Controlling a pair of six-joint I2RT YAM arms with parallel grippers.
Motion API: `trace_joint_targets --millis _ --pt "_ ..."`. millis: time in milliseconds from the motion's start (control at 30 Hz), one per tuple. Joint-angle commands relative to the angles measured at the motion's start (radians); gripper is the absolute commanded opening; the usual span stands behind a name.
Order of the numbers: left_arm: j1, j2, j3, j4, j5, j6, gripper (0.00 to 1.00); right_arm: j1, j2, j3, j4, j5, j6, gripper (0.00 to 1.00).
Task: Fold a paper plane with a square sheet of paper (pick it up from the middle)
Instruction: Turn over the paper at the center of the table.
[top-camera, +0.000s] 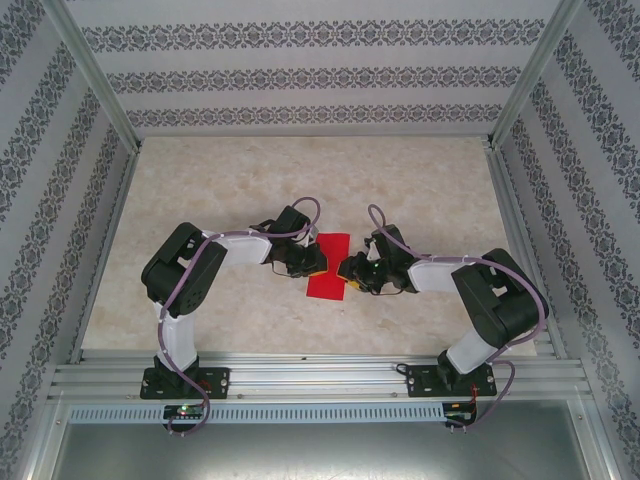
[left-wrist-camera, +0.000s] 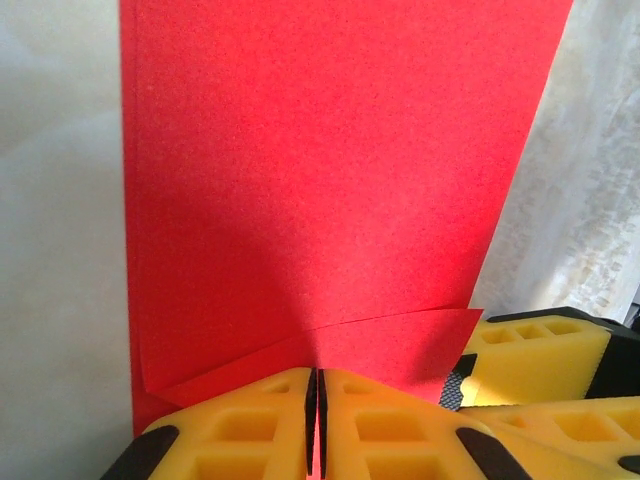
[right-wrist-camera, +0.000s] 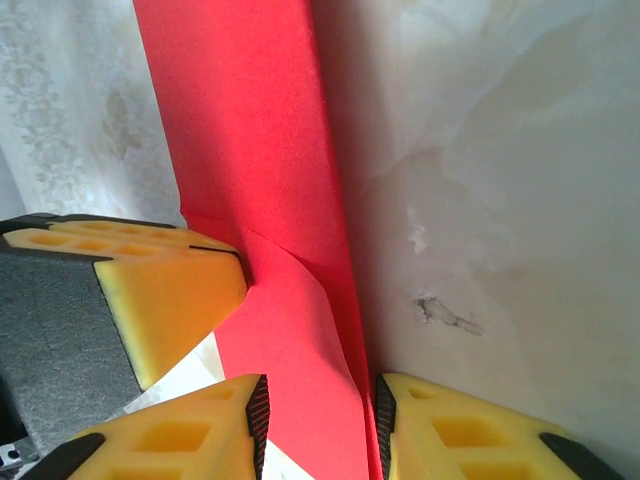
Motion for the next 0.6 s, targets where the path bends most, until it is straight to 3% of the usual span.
trace_joint_targets --millis 0,567 --pt "0.012 -0.012 -0.016 -0.056 -0.048 0.016 0.14 0.003 0.022 -0.019 0.118 -0.023 0.016 0.36" --pt "0.011 -0.035 -0.026 -0.028 -0.049 -0.006 0.15 0.002 -0.013 -0.064 0.163 -0.019 -0.010 0.31"
